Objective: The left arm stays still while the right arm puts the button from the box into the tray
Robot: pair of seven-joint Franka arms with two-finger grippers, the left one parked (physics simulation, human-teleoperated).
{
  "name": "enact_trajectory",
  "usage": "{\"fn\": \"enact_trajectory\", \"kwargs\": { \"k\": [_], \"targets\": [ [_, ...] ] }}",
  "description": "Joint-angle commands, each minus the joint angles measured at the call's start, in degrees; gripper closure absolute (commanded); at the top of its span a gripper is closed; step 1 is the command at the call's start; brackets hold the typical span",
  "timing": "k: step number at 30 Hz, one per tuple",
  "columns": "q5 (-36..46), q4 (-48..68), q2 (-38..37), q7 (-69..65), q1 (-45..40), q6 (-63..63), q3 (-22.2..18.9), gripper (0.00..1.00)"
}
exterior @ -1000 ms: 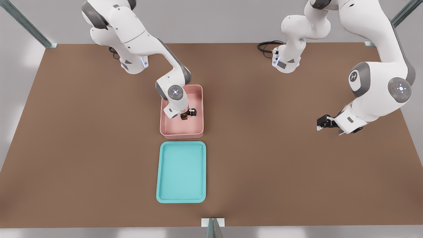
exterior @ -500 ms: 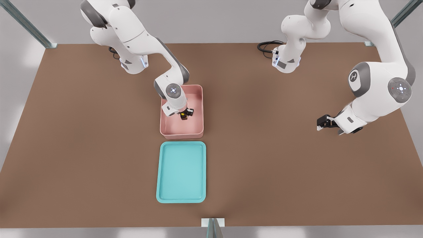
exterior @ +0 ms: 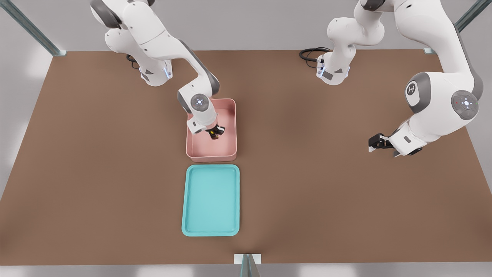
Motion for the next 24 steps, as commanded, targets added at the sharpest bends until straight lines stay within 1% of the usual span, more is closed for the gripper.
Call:
{"fn": "enact_trajectory", "kwargs": {
  "k": [1, 4, 7, 11, 16, 17, 20, 24],
  "targets": [
    [-0.1, 0.4, -1.3, 3.1, 0.0, -3.1, -0.1, 0.54],
    [-0.1, 3.4, -2.5, 3.0, -0.1, -7.1, -0.4, 0.54],
    [-0.2, 10.3, -2.4, 3.1, -1.6, -13.9, -1.0, 0.54],
    [-0.7, 19.7, 0.0, 3.0, -4.8, -20.7, -1.0, 0.54],
    [-1.2, 35.1, 10.2, 3.0, -7.8, -25.2, -1.4, 0.54],
    [-2.6, 39.2, 13.2, 3.0, -8.4, -27.0, -1.6, 0.54],
    [-2.8, 45.5, 18.5, 2.9, -9.1, -28.7, -2.2, 0.54],
    [-3.6, 55.3, 28.0, 3.0, -9.9, -28.6, -2.2, 0.54]
  ]
}}
